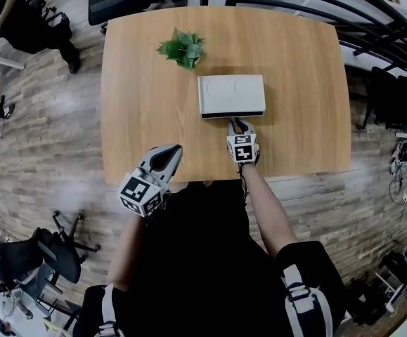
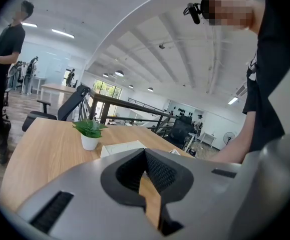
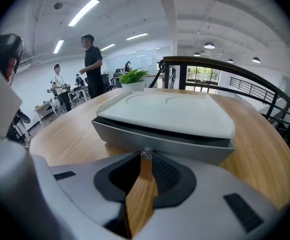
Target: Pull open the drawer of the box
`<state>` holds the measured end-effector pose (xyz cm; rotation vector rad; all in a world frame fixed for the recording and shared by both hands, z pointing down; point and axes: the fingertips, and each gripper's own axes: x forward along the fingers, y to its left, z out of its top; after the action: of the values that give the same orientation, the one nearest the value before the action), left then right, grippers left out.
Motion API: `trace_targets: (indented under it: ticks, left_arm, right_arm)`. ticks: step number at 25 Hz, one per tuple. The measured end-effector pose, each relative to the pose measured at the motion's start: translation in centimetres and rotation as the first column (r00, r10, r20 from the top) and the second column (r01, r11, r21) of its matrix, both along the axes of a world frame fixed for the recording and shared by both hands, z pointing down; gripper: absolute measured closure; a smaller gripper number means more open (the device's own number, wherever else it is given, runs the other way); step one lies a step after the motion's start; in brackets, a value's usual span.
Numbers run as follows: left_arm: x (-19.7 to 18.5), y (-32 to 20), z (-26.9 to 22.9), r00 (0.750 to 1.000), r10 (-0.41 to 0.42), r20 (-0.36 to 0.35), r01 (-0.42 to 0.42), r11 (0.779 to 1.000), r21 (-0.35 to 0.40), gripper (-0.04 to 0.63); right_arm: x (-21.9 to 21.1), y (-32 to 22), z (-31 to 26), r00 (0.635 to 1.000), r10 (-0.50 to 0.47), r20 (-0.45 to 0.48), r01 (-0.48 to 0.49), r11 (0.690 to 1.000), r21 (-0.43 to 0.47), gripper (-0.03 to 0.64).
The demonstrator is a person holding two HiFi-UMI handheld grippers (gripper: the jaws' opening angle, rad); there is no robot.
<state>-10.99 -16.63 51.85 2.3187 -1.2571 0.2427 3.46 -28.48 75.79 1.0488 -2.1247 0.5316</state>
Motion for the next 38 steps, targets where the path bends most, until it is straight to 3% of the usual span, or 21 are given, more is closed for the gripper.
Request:
trace_targets:
  ticks: [27, 38]
  left_arm:
    - [0.7, 3.8, -0.3, 0.993, 0.118, -0.01, -0.118, 0.993, 0.021, 0.574]
    - [1.3, 5.2, -0.5, 0.992, 0.123, -0.015, -0.122, 0.992, 0.025, 0.574]
  right_arm:
    - [2.0, 5.8, -0.2, 0.997, 0.069, -0.018, -0.069, 0.997, 0.02, 0.534]
    - [2.7, 7.6, -0.3, 0.996, 0.083, -0.019, -0.083, 0.996, 0.013, 0.534]
